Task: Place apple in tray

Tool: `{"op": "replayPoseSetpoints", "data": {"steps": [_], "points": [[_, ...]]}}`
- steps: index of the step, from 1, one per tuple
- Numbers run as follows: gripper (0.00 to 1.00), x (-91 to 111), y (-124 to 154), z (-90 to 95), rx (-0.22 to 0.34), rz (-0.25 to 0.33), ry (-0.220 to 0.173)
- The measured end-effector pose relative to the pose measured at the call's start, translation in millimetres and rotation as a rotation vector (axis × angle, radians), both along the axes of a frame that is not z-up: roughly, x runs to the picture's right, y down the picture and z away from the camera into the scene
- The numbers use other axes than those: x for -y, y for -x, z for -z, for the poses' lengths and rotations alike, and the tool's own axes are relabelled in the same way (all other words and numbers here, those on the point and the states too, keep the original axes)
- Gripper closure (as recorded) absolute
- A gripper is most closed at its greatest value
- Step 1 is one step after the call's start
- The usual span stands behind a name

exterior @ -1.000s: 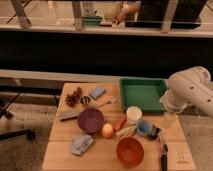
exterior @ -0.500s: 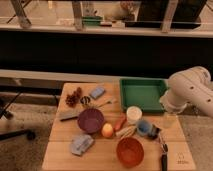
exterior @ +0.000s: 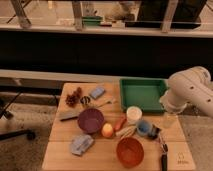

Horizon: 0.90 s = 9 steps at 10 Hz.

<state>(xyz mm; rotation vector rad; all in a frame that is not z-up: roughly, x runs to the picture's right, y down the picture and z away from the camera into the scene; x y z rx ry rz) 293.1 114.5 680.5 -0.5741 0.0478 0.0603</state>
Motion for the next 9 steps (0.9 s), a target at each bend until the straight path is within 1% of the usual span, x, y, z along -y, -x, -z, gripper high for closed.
{"op": "replayPoseSetpoints", "data": {"steps": [7,9], "points": [[0.2,0.1,0.0,0.0,0.0,0.0,0.0],[0.2,-0.9,0.4,-3.8,0.016,0.004,-0.005]]}}
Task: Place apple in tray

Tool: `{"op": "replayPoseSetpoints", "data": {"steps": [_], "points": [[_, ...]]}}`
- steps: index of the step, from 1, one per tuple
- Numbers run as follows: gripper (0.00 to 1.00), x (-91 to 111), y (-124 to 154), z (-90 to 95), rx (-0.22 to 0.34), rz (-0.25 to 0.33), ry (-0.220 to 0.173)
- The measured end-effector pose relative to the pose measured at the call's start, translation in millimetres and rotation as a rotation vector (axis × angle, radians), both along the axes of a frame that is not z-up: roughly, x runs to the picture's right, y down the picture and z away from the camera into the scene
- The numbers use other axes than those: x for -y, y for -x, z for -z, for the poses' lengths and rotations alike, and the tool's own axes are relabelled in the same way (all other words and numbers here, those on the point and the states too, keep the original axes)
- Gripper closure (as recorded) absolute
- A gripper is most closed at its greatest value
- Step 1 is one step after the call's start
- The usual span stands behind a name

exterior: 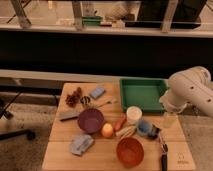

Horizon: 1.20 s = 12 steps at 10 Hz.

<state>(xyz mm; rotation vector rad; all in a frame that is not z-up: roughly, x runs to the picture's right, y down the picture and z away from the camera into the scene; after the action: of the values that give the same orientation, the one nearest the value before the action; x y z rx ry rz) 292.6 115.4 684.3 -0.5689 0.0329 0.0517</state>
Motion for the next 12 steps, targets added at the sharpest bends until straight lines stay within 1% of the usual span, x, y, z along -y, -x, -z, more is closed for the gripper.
{"op": "replayPoseSetpoints", "data": {"steps": [4,9,12], "points": [[0.2,-11,14,1.7,0.037,-0.014,-0.01],[0.2,-26,40,23.0,0.085,-0.041,-0.024],[0.2,-39,64,31.9,0.112,-0.063,-0.016]]}}
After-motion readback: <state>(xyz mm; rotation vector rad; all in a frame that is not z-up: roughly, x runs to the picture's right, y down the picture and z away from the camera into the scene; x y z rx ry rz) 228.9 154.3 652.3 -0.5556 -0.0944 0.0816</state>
